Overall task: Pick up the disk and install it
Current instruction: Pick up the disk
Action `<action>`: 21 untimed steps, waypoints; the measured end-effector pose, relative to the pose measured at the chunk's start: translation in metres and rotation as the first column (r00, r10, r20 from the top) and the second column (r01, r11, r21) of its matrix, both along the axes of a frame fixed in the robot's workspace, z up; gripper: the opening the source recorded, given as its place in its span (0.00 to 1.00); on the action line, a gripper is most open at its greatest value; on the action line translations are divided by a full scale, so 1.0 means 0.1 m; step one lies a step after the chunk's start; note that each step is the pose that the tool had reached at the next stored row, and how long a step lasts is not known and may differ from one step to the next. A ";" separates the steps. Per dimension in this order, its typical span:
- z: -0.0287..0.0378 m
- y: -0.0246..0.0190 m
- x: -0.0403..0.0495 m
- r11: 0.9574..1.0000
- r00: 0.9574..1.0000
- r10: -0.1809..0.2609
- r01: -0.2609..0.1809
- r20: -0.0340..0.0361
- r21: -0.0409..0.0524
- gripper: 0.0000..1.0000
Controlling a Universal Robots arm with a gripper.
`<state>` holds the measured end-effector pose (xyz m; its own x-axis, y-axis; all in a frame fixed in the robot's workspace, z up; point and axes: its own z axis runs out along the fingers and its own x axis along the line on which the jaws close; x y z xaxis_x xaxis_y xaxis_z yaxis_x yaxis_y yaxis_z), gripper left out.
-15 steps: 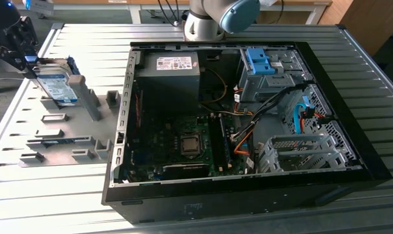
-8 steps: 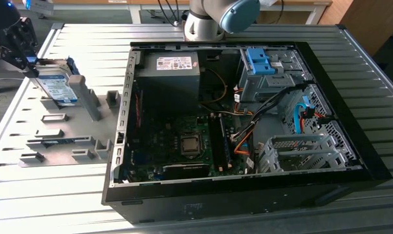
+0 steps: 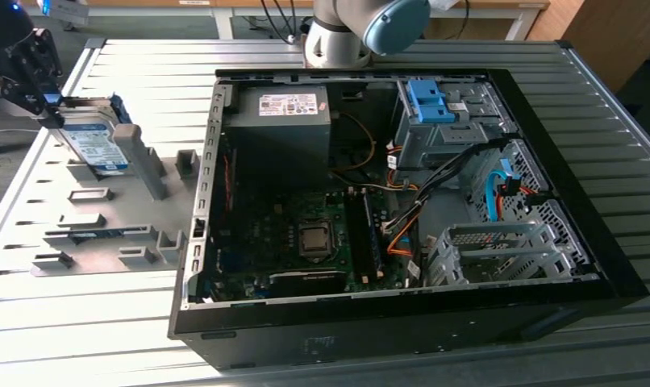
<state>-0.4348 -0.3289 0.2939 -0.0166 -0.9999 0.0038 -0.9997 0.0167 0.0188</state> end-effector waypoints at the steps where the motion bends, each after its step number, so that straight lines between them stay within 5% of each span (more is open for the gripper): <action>1: 0.000 0.000 0.000 1.000 1.000 0.000 0.000 0.000 0.000 0.36; 21: 0.143 0.000 0.000 1.000 1.000 0.000 0.000 0.000 0.000 0.36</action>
<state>-0.4348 -0.3288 0.3082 -0.0166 -0.9999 0.0038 -0.9997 0.0167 0.0189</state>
